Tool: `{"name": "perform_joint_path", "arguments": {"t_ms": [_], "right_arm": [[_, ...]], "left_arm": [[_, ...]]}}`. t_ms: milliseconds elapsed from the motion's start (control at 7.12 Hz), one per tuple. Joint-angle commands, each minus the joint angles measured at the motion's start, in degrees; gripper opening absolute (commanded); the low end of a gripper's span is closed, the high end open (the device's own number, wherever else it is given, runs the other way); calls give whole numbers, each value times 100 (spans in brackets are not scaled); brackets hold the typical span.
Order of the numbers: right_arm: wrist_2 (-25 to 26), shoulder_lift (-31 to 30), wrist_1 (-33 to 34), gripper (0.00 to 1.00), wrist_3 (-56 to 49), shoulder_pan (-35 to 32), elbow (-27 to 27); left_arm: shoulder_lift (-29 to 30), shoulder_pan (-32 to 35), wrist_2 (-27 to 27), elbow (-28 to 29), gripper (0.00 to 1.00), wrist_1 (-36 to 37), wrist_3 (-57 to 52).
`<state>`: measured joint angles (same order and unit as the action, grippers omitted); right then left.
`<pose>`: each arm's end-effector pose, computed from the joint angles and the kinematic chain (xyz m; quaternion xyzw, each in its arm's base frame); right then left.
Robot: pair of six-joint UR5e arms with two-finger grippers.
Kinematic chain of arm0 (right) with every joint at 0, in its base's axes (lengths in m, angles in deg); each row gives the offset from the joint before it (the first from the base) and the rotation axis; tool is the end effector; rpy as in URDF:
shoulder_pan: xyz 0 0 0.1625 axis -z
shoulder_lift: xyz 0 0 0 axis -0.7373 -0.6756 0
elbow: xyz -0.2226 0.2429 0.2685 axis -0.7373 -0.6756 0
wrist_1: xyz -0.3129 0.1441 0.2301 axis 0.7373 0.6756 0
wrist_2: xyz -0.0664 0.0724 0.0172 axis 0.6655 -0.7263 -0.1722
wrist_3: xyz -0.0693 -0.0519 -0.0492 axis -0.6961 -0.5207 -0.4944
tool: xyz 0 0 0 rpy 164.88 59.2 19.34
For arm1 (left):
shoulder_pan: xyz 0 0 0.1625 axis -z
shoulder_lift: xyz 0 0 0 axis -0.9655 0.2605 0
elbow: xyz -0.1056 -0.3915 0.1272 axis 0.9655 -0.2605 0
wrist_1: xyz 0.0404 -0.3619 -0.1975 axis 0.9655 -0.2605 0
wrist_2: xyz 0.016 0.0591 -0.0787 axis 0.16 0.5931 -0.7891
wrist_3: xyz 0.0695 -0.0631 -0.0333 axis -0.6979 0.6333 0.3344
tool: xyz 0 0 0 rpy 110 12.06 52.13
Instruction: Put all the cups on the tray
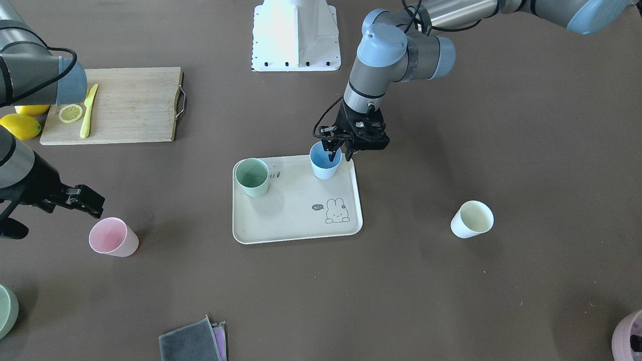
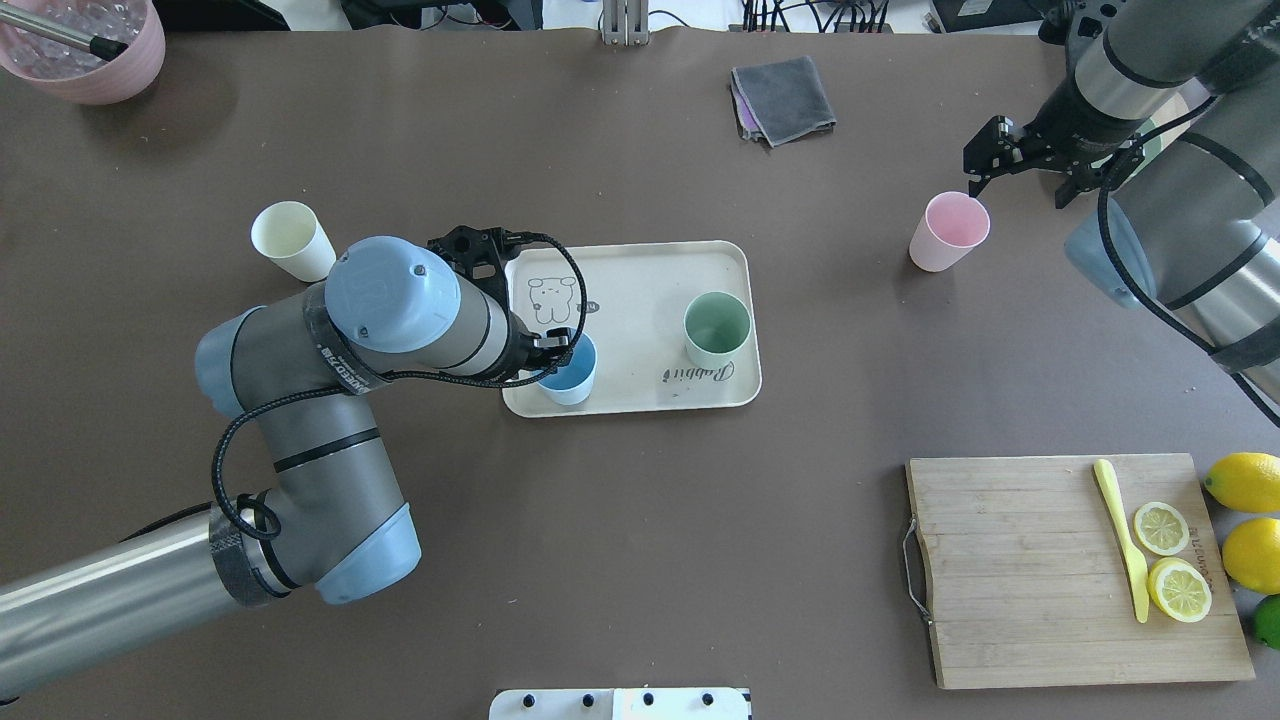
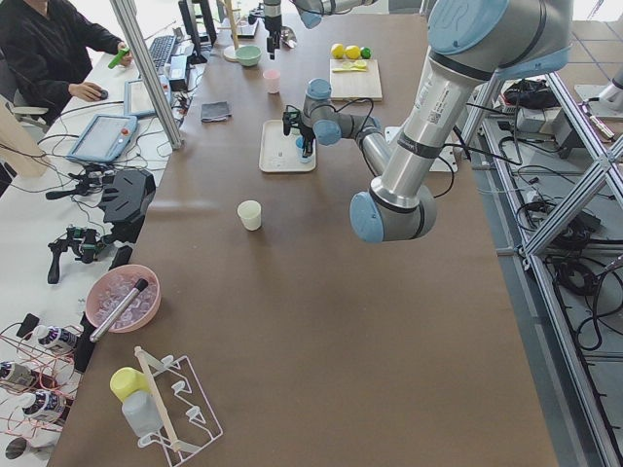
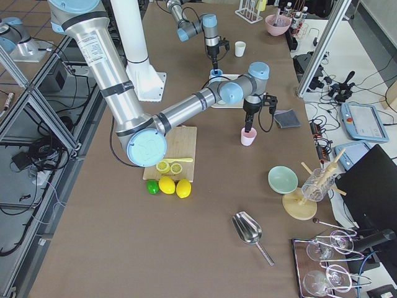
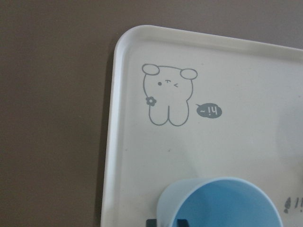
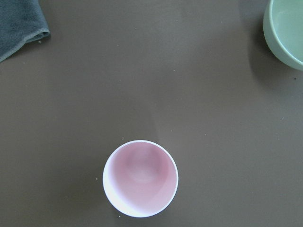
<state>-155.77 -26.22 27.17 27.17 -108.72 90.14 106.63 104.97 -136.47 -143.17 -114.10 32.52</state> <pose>-0.2463 -0.6049 0.3920 -0.0100 -0.3706 0.0799 0.9253 0.5301 -0.4342 0.2363 0.0687 0.4726 -0.0869 0.8743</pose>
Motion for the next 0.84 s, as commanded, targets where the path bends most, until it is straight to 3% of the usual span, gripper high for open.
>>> {"name": "perform_joint_path", "arguments": {"t_ms": [0, 422, 703], "right_arm": [[22, 2, -71, 100, -50, -13, -242], [66, 37, -1571, 100, -6, 31, -1348], [49, 37, -1610, 100, 38, 162, -1351]], "left_arm": [[-3, 86, -23, -158, 97, 17, -42], [-99, 621, -398, -737, 97, 551, -709], [-275, 1122, -952, -1150, 97, 973, -1121]]}}
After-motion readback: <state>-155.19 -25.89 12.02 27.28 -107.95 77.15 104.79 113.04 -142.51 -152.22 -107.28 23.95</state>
